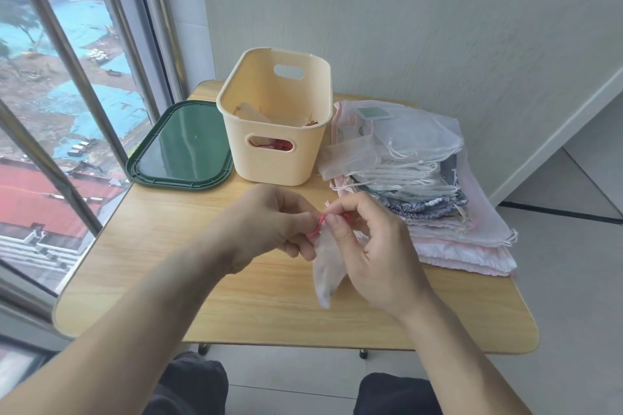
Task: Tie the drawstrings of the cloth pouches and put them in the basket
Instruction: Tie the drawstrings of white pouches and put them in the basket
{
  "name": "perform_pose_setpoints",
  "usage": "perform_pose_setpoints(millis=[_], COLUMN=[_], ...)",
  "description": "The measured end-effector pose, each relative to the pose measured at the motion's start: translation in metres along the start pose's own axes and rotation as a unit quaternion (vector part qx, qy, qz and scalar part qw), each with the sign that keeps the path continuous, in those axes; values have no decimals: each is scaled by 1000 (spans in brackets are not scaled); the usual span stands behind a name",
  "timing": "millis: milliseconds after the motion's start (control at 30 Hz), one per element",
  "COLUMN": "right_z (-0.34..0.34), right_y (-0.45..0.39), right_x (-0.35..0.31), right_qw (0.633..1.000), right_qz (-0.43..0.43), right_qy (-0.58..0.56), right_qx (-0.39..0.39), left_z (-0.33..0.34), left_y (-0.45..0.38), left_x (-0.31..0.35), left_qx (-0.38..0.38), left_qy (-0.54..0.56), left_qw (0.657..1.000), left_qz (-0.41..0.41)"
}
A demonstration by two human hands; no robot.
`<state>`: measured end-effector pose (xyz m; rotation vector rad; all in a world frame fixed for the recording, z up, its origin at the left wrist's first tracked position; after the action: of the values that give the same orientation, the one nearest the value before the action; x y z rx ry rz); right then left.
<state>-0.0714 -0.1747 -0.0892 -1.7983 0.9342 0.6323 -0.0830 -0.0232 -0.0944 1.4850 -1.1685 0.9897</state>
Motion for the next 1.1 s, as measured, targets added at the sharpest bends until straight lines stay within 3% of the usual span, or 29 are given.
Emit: perform_pose_setpoints(millis=[100,167,233,367,500,600,700,800,933,1033,1100], right_z=[-1,-2,-1,3,2,0,-2,-9,-13,-15,-15], right_y=[1,2,3,7,9,9,9,6,3,2,2], right_x=[6,14,22,29,31,35,34,32,27,26,26], right_qw=[999,993,977,925,887,885,911,934,933,940,952], right_qz=[44,106,180,300,348,357,325,283,269,254,238], right_qy=[-21,-58,-113,-232,-303,-299,-253,-215,-235,-220,-184], right_qx=[1,13,20,-4,0,1,1,31,49,55,57], left_z=[-5,-5,-1,8,9,10,11,10,12,14,16], left_y=[1,3,6,12,18,19,17,12,5,4,6], left_x=[7,13,18,27,33,37,34,27,19,17,18], left_qx=[80,125,141,150,176,187,182,164,86,35,35], left_qy=[-128,-153,-168,-249,-248,-232,-228,-172,-79,-45,-86], left_qw=[984,969,955,895,864,858,868,913,964,976,970], left_qz=[95,150,200,339,401,418,401,333,240,209,226])
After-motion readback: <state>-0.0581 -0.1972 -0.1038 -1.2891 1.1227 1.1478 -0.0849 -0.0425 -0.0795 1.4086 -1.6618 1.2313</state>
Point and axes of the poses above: each hand's wrist, its own y-axis away from the middle knuckle, its own z-axis out of the palm, x = y × z, the point moved 6 cm from there along -y, towards the middle knuckle, and after that the axes turned 11 degrees about x, right-handed, at the moved point
